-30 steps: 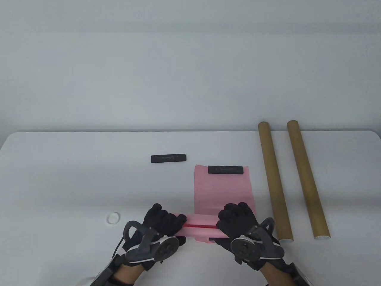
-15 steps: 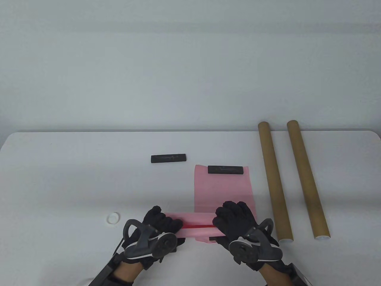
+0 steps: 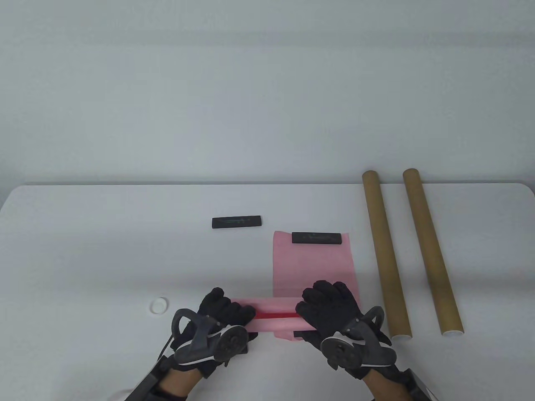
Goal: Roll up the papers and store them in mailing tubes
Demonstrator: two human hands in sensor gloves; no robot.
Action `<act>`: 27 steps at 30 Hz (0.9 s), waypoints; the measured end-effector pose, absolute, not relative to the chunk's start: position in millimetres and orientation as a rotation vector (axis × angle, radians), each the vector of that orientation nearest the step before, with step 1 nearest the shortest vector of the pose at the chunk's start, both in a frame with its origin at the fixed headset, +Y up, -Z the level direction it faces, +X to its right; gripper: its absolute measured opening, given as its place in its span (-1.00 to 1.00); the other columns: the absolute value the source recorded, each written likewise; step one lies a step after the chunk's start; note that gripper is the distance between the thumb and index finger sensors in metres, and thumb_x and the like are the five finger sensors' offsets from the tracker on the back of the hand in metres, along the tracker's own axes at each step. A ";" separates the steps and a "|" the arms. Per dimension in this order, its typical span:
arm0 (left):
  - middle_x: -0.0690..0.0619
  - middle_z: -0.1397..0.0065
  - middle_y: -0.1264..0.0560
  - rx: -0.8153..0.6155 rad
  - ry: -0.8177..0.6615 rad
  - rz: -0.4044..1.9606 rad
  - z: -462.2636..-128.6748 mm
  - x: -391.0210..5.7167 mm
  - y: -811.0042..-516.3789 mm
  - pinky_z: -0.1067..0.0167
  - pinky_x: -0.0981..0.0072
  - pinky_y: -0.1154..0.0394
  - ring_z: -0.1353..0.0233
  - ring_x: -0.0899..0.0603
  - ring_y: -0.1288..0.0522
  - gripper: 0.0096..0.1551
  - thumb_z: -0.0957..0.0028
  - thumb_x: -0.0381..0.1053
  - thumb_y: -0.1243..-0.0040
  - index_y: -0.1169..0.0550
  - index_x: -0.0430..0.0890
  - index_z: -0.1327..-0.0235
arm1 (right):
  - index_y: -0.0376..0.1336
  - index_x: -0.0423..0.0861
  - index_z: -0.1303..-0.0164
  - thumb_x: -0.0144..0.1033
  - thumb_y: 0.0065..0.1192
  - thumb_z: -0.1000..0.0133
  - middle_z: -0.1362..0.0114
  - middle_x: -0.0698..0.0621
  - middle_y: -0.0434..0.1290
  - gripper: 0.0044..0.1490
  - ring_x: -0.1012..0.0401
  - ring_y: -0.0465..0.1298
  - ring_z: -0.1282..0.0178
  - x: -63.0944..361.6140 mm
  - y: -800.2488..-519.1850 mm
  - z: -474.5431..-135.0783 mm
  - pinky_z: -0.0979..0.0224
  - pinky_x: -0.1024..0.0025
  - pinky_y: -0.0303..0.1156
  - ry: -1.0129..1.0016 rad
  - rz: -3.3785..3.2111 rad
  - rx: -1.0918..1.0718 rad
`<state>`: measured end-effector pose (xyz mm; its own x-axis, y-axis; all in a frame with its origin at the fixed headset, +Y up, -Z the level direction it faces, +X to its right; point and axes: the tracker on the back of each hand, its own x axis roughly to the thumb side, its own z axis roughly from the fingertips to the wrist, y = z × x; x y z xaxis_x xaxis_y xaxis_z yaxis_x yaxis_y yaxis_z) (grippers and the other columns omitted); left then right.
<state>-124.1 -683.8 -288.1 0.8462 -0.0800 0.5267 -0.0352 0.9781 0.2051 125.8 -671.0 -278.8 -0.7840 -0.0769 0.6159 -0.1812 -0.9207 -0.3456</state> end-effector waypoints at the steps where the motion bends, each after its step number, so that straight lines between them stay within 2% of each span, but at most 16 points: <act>1: 0.24 0.15 -0.74 0.224 -0.563 -0.043 -286.7 -122.9 -684.6 -0.44 -0.06 -0.41 0.01 0.05 -0.76 -0.32 0.26 0.44 -0.27 -0.63 0.16 -0.09 | 0.49 -0.03 -0.19 0.12 0.48 0.00 -0.46 -0.14 0.50 -0.35 -0.25 0.46 -0.52 126.4 -670.6 -279.6 -0.45 -0.41 0.33 -0.596 2.850 1.006; 2: 0.22 0.01 -0.71 0.233 -0.565 -0.060 -285.7 -122.2 -684.7 -0.45 -0.08 -0.38 -0.11 0.02 -0.73 -0.28 0.26 0.44 -0.29 -0.58 0.16 -0.17 | 0.53 -0.05 -0.11 0.17 0.46 0.00 -0.40 -0.13 0.54 -0.35 -0.23 0.50 -0.49 126.6 -670.5 -280.2 -0.43 -0.40 0.35 -0.580 2.849 1.003; 4: 0.19 -0.12 -0.66 0.269 -0.578 -0.099 -282.9 -119.9 -684.1 -0.45 -0.10 -0.36 -0.21 -0.01 -0.68 -0.24 0.25 0.40 -0.33 -0.51 0.16 -0.25 | 0.61 -0.06 0.12 0.35 0.35 0.04 -0.24 -0.08 0.66 -0.29 -0.18 0.60 -0.38 128.3 -670.9 -282.0 -0.40 -0.38 0.40 -0.509 2.831 1.026; 5: 0.19 -0.13 -0.66 0.275 -0.581 -0.101 -282.6 -119.1 -683.9 -0.46 -0.10 -0.35 -0.22 -0.01 -0.68 -0.24 0.24 0.38 -0.34 -0.50 0.16 -0.26 | 0.63 -0.07 0.22 0.38 0.33 0.05 -0.17 -0.07 0.69 -0.27 -0.16 0.64 -0.33 128.9 -671.2 -282.7 -0.38 -0.36 0.43 -0.484 2.812 1.020; 7: 0.22 -0.05 -0.68 0.262 -0.592 -0.077 -283.5 -118.5 -684.7 -0.45 -0.08 -0.38 -0.15 0.02 -0.70 -0.28 0.23 0.36 -0.35 -0.51 0.18 -0.24 | 0.64 -0.09 0.27 0.42 0.30 0.06 -0.13 -0.08 0.71 -0.22 -0.18 0.64 -0.31 130.1 -671.4 -284.2 -0.36 -0.37 0.43 -0.429 2.777 1.010; 9: 0.24 0.05 -0.71 0.236 -0.593 -0.070 -285.0 -120.0 -686.4 -0.43 -0.05 -0.41 -0.07 0.05 -0.73 -0.32 0.24 0.37 -0.34 -0.56 0.19 -0.18 | 0.61 -0.10 0.11 0.43 0.31 0.06 -0.24 -0.12 0.65 -0.19 -0.21 0.59 -0.38 130.8 -670.7 -282.9 -0.38 -0.38 0.41 -0.464 2.803 1.008; 11: 0.25 0.13 -0.72 0.213 -0.587 -0.057 -287.8 -122.1 -687.6 -0.42 -0.03 -0.44 0.00 0.06 -0.75 -0.35 0.24 0.39 -0.32 -0.60 0.18 -0.12 | 0.48 -0.12 -0.22 0.34 0.41 0.06 -0.45 -0.17 0.50 -0.12 -0.27 0.47 -0.49 129.6 -670.8 -281.0 -0.42 -0.41 0.35 -0.531 2.832 1.021; 12: 0.25 0.15 -0.73 0.203 -0.583 -0.048 -289.2 -122.9 -688.3 -0.41 -0.03 -0.44 0.02 0.07 -0.75 -0.35 0.24 0.40 -0.30 -0.61 0.17 -0.10 | 0.42 -0.11 -0.32 0.26 0.47 0.06 -0.51 -0.18 0.44 -0.11 -0.30 0.41 -0.54 128.6 -671.1 -280.2 -0.44 -0.43 0.31 -0.552 2.844 1.032; 14: 0.25 0.20 -0.74 0.178 -0.578 -0.026 -292.9 -125.3 -690.5 -0.41 -0.03 -0.45 0.06 0.07 -0.76 -0.36 0.24 0.42 -0.27 -0.63 0.16 -0.07 | 0.30 -0.10 -0.47 0.14 0.52 0.04 -0.56 -0.17 0.38 -0.06 -0.31 0.36 -0.58 126.0 -672.5 -279.0 -0.46 -0.43 0.29 -0.581 2.862 1.042; 15: 0.25 0.21 -0.74 0.172 -0.575 -0.023 -293.5 -126.1 -691.1 -0.41 -0.03 -0.45 0.06 0.07 -0.76 -0.35 0.24 0.43 -0.25 -0.63 0.16 -0.07 | 0.29 -0.07 -0.49 0.09 0.53 0.03 -0.56 -0.16 0.39 -0.09 -0.30 0.38 -0.58 125.6 -673.0 -279.0 -0.46 -0.43 0.30 -0.577 2.856 1.039; 20: 0.24 0.17 -0.73 0.161 -0.586 -0.018 -294.4 -125.6 -693.3 -0.42 -0.04 -0.44 0.03 0.06 -0.76 -0.33 0.24 0.44 -0.24 -0.62 0.16 -0.09 | 0.46 -0.05 -0.24 0.07 0.49 0.00 -0.43 -0.12 0.52 -0.33 -0.24 0.48 -0.51 125.9 -674.5 -282.3 -0.44 -0.40 0.35 -0.550 2.862 1.012; 25: 0.19 -0.09 -0.67 0.215 -0.594 -0.038 -289.7 -122.3 -690.5 -0.45 -0.09 -0.38 -0.19 -0.01 -0.69 -0.25 0.24 0.41 -0.30 -0.52 0.16 -0.25 | 0.58 -0.09 0.11 0.27 0.39 0.02 -0.25 -0.09 0.64 -0.33 -0.20 0.58 -0.40 127.9 -673.6 -283.9 -0.39 -0.39 0.41 -0.486 2.822 1.015; 27: 0.19 -0.11 -0.65 0.257 -0.599 -0.082 -286.7 -120.8 -687.8 -0.45 -0.09 -0.37 -0.21 -0.01 -0.67 -0.24 0.24 0.38 -0.35 -0.50 0.15 -0.26 | 0.61 -0.09 0.23 0.33 0.33 0.03 -0.18 -0.08 0.68 -0.30 -0.19 0.61 -0.37 128.3 -673.5 -284.3 -0.38 -0.39 0.42 -0.461 2.793 1.011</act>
<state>-120.8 -687.8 -286.7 0.8240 -0.1506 0.5463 0.0023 0.9649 0.2626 128.3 -673.5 -284.3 -0.7655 0.0231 0.6431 -0.2287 -0.9439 -0.2384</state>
